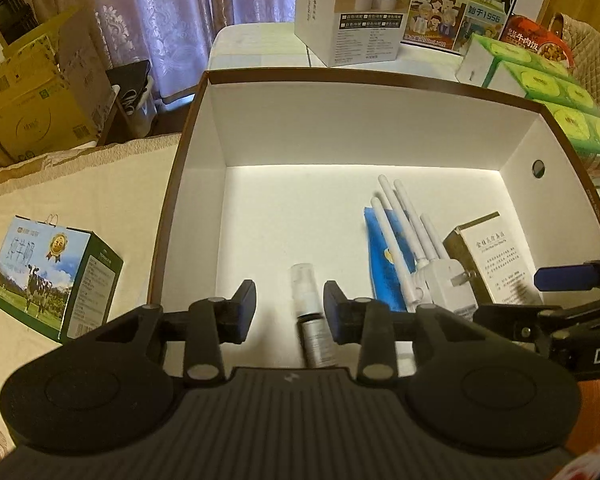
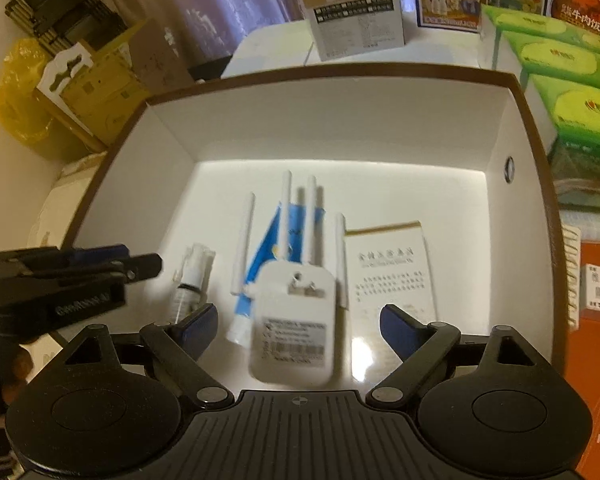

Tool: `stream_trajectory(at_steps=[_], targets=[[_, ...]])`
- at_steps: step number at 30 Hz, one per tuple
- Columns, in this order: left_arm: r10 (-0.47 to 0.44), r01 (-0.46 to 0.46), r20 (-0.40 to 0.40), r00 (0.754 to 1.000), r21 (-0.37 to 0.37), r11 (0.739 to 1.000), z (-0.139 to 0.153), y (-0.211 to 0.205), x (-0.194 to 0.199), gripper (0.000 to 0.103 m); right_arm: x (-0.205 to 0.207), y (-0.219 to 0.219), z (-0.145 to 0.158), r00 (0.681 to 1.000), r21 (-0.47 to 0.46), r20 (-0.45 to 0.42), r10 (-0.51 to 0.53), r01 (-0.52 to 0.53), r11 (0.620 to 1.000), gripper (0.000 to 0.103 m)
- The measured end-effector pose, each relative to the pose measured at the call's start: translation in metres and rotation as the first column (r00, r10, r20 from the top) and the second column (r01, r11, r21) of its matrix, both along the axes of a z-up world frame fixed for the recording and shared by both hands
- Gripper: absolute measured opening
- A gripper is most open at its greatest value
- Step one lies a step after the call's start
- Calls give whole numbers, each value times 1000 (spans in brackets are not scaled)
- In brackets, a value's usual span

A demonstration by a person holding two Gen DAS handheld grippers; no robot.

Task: Organize rigid objects
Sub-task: 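Lower the spray bottle and repeater into the brown box and release them, then withdraw both grippers from the box back toward the mat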

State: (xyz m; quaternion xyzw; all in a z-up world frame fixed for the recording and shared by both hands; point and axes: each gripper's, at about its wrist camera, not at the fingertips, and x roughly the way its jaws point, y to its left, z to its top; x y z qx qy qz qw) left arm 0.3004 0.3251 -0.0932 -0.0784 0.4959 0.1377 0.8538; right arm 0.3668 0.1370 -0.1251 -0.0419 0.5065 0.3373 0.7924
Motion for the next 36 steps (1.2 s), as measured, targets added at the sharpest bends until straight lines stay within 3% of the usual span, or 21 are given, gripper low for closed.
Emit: stream_trajectory(at_steps=[12,36], targets=[[-7,7,29,1000,-4,1000,13,-13,-16,32,-13,-20,5,1000,-15,28,5,-5,1000,85],[-35,30,161,986,32,999,64,-76,-65,36,-55,-89,47,989,94,142,-40,27,995,85]])
